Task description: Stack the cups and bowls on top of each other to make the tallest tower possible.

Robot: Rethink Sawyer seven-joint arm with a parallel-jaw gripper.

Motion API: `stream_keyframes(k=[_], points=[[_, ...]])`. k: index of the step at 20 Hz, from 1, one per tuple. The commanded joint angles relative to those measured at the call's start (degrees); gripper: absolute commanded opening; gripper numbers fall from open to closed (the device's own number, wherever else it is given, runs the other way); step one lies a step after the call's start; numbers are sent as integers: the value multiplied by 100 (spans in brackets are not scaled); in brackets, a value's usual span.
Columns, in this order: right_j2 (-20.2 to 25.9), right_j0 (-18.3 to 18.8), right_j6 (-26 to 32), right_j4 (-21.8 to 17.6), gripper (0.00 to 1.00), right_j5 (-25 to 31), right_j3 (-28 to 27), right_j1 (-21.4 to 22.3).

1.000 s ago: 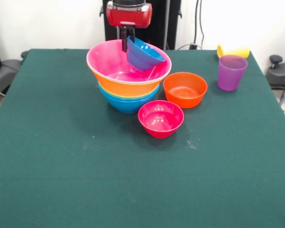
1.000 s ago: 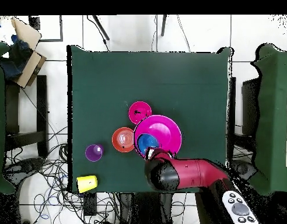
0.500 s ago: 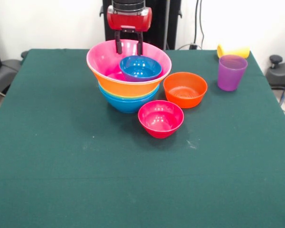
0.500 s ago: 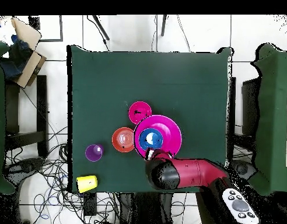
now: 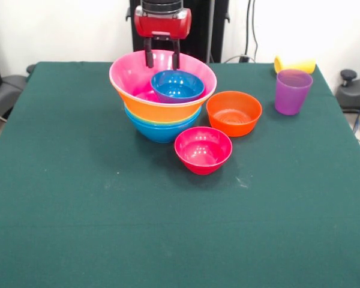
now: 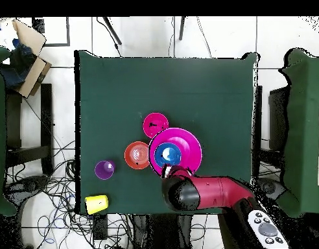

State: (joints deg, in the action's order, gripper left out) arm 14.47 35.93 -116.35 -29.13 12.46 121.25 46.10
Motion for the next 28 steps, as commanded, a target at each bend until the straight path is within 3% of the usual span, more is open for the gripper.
stream_keyframes(k=[1,5,11,17,24,28], points=[[556,-136,42,147,100,464,-158,371],[801,-109,164,497,100,912,-123,760],[1135,99,568,803,100,1487,-302,968],[1304,103,692,676,100,1737,-750,718],[1293,-139,534,465,100,1811,-1353,190],[1203,-333,365,481,100,1860,-1431,191]])
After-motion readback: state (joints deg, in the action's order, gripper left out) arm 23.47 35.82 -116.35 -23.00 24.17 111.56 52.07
